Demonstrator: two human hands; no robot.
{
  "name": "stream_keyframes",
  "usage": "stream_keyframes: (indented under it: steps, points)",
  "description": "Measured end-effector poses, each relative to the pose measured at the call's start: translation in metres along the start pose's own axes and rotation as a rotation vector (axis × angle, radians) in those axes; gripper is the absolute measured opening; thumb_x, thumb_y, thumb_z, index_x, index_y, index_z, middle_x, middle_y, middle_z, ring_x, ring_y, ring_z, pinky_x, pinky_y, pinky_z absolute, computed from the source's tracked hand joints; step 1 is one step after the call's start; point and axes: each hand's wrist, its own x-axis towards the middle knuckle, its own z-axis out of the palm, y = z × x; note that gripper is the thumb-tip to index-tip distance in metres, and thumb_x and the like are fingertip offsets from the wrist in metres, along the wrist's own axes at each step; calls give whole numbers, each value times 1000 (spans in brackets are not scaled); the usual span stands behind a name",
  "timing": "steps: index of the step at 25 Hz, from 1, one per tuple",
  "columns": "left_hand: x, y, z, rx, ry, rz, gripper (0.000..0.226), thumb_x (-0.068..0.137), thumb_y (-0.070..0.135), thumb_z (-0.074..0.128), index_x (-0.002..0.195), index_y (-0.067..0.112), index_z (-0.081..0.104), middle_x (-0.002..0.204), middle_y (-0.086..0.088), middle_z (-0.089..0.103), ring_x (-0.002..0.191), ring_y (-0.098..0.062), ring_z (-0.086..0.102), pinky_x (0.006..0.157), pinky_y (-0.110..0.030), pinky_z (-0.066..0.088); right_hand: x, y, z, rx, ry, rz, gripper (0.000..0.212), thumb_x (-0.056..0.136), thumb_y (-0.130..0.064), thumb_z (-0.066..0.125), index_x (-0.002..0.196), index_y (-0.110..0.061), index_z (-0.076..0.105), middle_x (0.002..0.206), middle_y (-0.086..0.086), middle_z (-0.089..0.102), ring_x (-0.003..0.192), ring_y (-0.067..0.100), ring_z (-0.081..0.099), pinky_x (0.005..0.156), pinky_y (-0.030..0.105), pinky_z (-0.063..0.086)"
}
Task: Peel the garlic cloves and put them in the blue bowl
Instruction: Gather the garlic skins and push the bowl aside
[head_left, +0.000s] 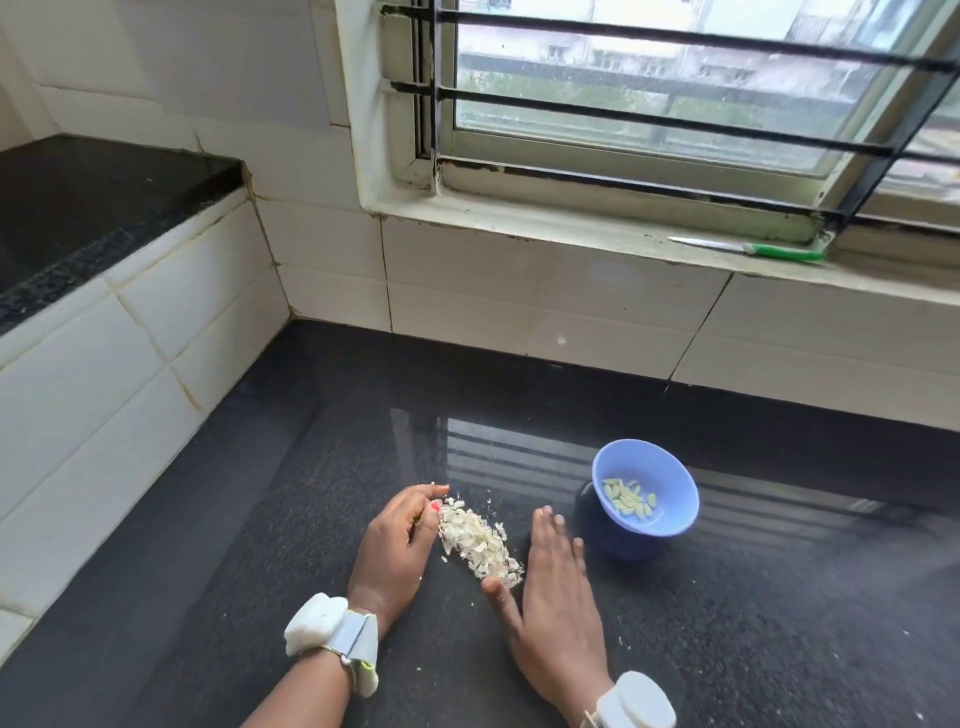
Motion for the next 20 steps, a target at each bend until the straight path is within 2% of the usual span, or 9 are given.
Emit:
stream_keyframes:
  steps: [3, 5, 7, 10, 13, 15, 16, 18, 20]
  points:
    - [0, 4, 0, -28, 35, -22, 34, 91, 37, 46, 93, 14, 70, 110, 17, 64, 108, 10, 53, 92, -5, 37, 5, -13, 6, -67, -54, -36, 89, 96, -70, 16, 143, 3, 37, 148, 14, 44, 141, 25, 35, 112, 36, 15]
    - [-1, 6, 1, -23, 67, -62, 23, 90, 27, 50, 96, 19, 71, 112, 16, 64, 112, 5, 53, 95, -4, 35, 13, -20, 3, -53, 0, -143, 98, 90, -76, 8, 150, 0, 23, 158, 9, 27, 148, 19, 18, 118, 30, 2]
    - [-4, 8, 2, -53, 139, -134, 26, 90, 11, 52, 106, 26, 66, 114, 14, 63, 117, 0, 52, 97, -4, 34, 23, -21, -2, 165, 30, -173, 104, 79, -84, 0, 155, -13, 8, 162, -5, 4, 149, 8, -6, 117, 23, -16]
    - [-3, 27, 5, -210, 165, -278, 51, 86, -9, 51, 113, 33, 58, 121, 8, 62, 120, -4, 53, 101, -15, 38, 28, -42, -20, 391, 90, -318, 77, 88, -76, 6, 152, -35, 20, 161, -16, 10, 148, -1, -4, 119, 30, -15]
    - [-4, 57, 9, -453, -1, -253, 44, 88, 6, 59, 122, 33, 52, 125, 15, 59, 123, 0, 50, 105, -21, 38, 29, -51, -26, 401, 51, -412, 64, 92, -69, 6, 149, -43, 19, 160, -18, 17, 147, -3, 2, 116, 28, -21]
    - [-7, 61, 8, -334, -13, -149, 34, 85, 25, 58, 116, 39, 61, 123, 23, 59, 128, 3, 44, 113, -19, 25, 35, -40, -36, 432, 158, -294, 70, 92, -71, 10, 146, -36, 36, 152, -15, 37, 145, 1, 22, 121, 31, -5]
    - [-9, 57, 7, -272, 10, -112, 27, 84, 30, 57, 107, 41, 67, 120, 27, 61, 128, 5, 43, 114, -19, 20, 37, -29, -44, 378, 279, -229, 65, 95, -67, 20, 138, -30, 51, 141, -10, 53, 137, 8, 40, 120, 35, 15]
    - [-9, 44, 4, -199, 73, -112, 18, 83, 31, 58, 95, 39, 70, 113, 30, 63, 125, 6, 45, 116, -23, 18, 39, 2, -58, 134, 561, -105, 39, 92, -47, 52, 112, -19, 70, 108, 0, 68, 101, 26, 61, 93, 38, 44]
    - [-8, 31, 2, -156, 139, -152, 12, 84, 28, 60, 86, 36, 69, 107, 31, 64, 124, 0, 48, 116, -36, 24, 35, 27, -64, -118, 656, 62, 28, 75, -30, 79, 97, -14, 74, 90, 5, 67, 79, 33, 57, 72, 41, 48]
